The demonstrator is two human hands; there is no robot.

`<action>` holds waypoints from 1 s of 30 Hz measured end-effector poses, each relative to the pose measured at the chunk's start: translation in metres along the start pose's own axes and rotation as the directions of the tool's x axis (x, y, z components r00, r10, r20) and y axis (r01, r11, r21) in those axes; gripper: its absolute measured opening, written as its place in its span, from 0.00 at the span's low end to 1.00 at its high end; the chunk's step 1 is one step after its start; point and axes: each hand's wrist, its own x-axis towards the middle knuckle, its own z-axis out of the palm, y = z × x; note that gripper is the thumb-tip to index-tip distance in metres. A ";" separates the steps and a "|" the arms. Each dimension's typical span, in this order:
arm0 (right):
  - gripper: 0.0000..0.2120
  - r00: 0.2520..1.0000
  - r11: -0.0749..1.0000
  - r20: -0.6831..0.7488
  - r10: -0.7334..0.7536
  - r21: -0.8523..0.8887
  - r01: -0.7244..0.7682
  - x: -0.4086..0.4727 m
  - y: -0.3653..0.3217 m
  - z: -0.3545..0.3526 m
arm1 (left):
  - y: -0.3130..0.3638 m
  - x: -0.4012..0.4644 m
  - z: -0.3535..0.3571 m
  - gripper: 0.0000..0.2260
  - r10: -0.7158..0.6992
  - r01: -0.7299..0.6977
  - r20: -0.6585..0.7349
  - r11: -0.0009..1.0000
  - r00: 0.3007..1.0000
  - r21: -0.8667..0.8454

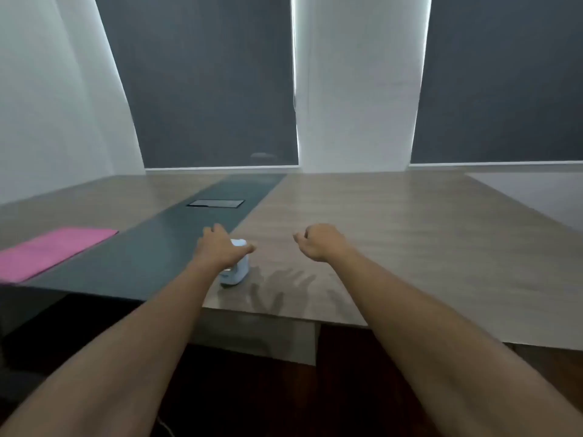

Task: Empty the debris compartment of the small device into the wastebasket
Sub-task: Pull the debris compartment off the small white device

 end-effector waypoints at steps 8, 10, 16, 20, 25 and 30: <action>0.24 0.997 0.970 -0.056 -0.056 0.234 0.068 0.004 -0.020 0.026 | -0.026 0.006 0.034 0.32 -0.224 0.183 -0.088 0.924 0.971 -0.334; 0.22 0.999 0.939 -0.032 -0.040 0.339 0.048 0.004 -0.023 0.027 | -0.028 0.011 0.037 0.31 -0.285 0.231 -0.057 0.867 0.957 -0.442; 0.29 0.876 0.614 0.482 0.034 0.681 -0.399 0.008 -0.021 0.027 | -0.019 0.025 0.042 0.25 -0.286 0.325 0.196 0.528 0.938 -0.784; 0.38 0.823 0.471 0.568 -0.012 0.729 -0.497 0.004 -0.015 0.028 | -0.004 0.024 0.049 0.20 -0.191 0.341 0.285 0.423 0.939 -0.839; 0.37 0.842 0.378 0.538 -0.018 0.784 -0.493 -0.001 -0.004 0.028 | 0.026 0.020 0.055 0.16 -0.100 0.324 0.310 0.397 0.945 -0.859; 0.35 0.868 0.326 0.496 -0.014 0.823 -0.465 0.000 0.016 0.029 | 0.051 0.018 0.060 0.15 -0.003 0.278 0.305 0.418 0.952 -0.865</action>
